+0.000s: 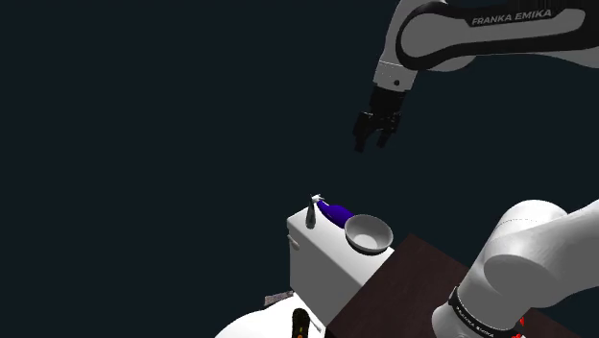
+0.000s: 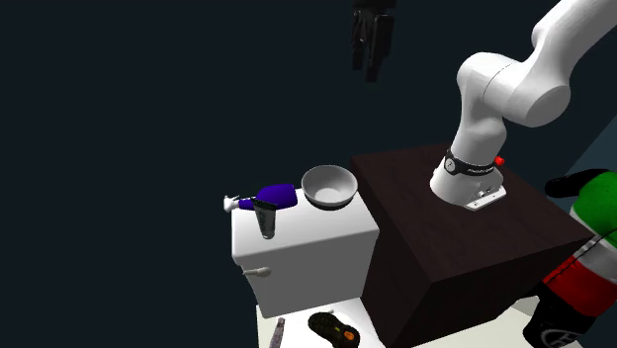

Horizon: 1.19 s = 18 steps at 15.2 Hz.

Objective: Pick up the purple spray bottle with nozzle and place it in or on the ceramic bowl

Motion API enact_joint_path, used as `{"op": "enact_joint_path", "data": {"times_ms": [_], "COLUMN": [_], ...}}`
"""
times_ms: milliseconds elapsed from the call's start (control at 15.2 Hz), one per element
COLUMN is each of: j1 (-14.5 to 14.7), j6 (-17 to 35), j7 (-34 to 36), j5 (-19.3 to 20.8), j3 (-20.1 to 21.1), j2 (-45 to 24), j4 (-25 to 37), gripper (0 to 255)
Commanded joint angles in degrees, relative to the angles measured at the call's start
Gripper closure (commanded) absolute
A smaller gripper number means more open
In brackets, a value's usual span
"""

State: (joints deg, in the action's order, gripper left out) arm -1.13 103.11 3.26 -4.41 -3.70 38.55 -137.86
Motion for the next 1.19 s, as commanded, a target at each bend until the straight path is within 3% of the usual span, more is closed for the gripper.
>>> {"op": "enact_joint_path", "data": {"times_ms": [0, 528, 1122], "j1": [0.0, 0.0, 0.1], "j6": [3.6, 16.9, 29.1], "j7": [-1.7, -8.8, -17.8], "j5": [0.3, 0.8, -2.2], "j3": [-0.8, -4.4, -7.6], "j2": [-3.3, -17.1, -36.3], "j4": [-0.6, -1.6, 3.4], "gripper": [0, 0, 0]}}
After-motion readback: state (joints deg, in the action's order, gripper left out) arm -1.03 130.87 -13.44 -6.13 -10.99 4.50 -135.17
